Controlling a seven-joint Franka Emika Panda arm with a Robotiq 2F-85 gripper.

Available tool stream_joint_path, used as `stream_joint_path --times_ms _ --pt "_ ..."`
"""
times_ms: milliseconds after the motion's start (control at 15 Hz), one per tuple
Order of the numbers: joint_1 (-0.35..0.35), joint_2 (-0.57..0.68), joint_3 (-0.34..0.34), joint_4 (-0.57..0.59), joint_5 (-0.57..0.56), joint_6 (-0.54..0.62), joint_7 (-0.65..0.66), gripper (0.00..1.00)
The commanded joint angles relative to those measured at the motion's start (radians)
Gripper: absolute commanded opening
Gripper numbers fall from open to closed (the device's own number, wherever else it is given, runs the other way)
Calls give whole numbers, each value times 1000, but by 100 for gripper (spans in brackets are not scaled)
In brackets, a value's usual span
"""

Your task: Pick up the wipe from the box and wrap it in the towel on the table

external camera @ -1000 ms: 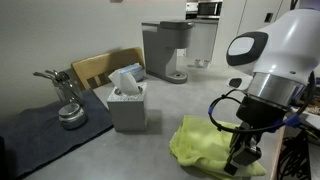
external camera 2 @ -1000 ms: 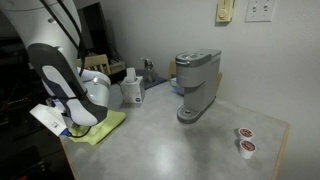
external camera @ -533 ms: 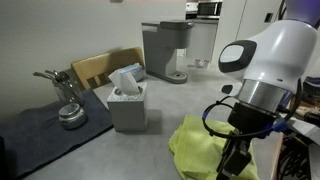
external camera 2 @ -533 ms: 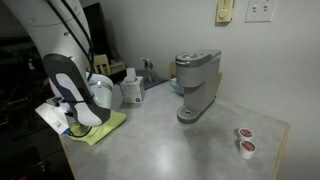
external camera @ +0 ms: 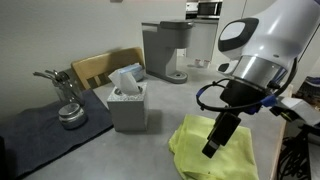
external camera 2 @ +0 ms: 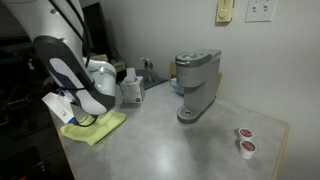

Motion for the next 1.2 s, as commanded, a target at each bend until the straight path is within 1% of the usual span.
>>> stream_joint_path --times_ms 0,133,400,733,933,1000,1133 --pt "-122 -132 90 -67 2 0 77 100" --pt "-183 -177 138 -84 0 0 114 100" --pt "-276 -289 206 -117 -5 0 191 100" --pt "-417 -367 320 -149 -23 0 247 100" --pt "-448 -380 343 -181 -75 0 303 100" --pt "-456 -393 328 -208 -38 0 256 100" --pt "-468 -419 328 -234 -36 0 262 100"
